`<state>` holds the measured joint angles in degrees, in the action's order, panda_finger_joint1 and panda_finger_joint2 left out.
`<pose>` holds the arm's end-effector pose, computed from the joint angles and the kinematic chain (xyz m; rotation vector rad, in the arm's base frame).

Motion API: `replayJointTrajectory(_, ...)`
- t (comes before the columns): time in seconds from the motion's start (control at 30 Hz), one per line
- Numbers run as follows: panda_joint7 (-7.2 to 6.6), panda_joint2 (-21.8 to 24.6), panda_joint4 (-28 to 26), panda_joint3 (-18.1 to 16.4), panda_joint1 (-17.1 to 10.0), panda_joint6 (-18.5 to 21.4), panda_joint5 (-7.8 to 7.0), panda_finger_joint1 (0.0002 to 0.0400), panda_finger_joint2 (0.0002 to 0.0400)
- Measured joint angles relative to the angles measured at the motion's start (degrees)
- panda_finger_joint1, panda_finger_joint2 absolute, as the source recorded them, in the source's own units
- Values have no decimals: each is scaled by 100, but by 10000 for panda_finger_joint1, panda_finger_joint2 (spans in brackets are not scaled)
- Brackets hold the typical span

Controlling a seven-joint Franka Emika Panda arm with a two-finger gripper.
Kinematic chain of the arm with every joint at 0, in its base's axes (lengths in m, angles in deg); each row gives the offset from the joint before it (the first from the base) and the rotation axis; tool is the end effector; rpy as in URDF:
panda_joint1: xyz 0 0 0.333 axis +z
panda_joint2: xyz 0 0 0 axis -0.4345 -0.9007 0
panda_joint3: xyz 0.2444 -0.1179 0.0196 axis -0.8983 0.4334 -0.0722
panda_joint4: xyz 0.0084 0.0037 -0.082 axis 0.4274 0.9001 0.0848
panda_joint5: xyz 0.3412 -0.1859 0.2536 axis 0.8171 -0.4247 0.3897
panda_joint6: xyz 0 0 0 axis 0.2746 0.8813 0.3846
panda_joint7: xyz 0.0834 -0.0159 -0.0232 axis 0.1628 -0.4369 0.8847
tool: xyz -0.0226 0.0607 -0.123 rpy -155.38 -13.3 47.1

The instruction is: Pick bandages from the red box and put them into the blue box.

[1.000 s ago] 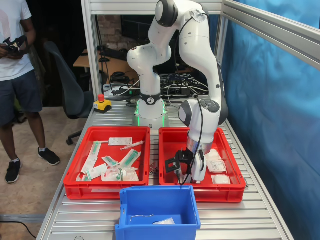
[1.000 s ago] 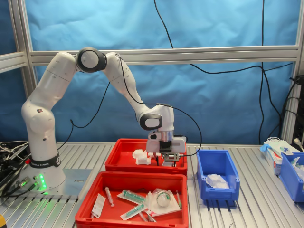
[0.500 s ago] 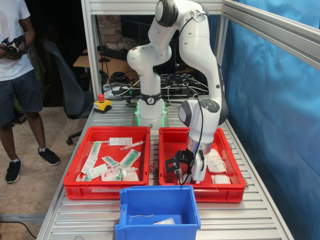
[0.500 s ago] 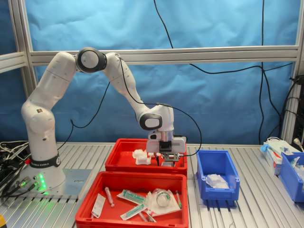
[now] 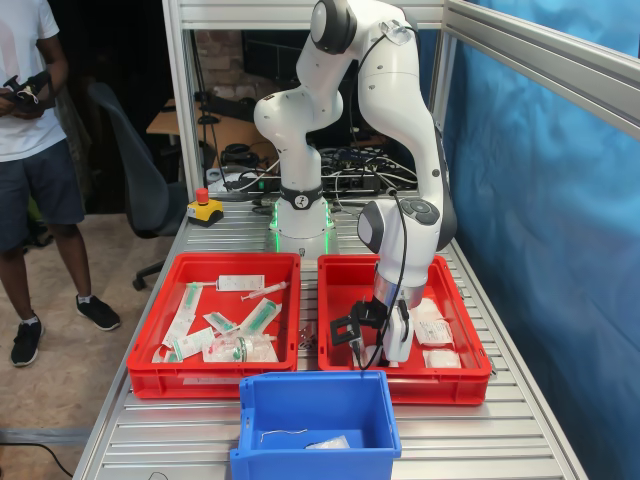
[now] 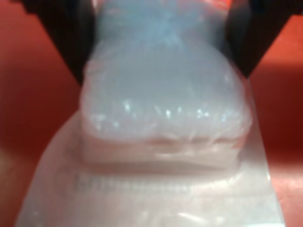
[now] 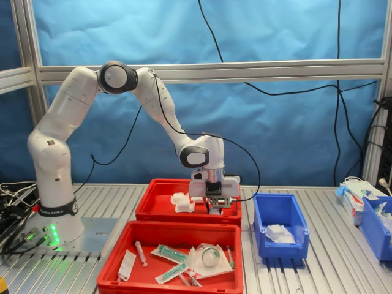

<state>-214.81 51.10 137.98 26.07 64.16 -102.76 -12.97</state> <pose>0.5758 0.1460 0.0189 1.1724 -2.8885 0.2391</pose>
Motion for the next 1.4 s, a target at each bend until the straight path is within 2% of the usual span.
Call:
replayJointTrajectory(0.03, 0, 0, -2, 0, 0, -1, 0, 238, 238)
replayJointTrajectory(0.07, 0, 0, -5, 0, 0, -2, 0, 188, 188)
replayJointTrajectory(0.2, 0, 0, -17, 2, 0, -6, 0, 188, 188)
replayJointTrajectory(0.23, 0, 0, -18, 2, 0, -6, 0, 138, 138)
replayJointTrajectory(0.33, 0, 1, -29, 2, 0, -7, 0, 138, 138)
replayJointTrajectory(0.37, 0, 1, -32, 2, 0, -7, 0, 89, 89)
replayJointTrajectory(0.93, 0, 16, -35, 3, 0, 29, 0, 82, 82)
replayJointTrajectory(1.2, 0, 206, -33, 4, 0, 394, 0, 82, 82)
replayJointTrajectory(1.4, 0, 547, -37, 24, 0, 829, 0, 82, 82)
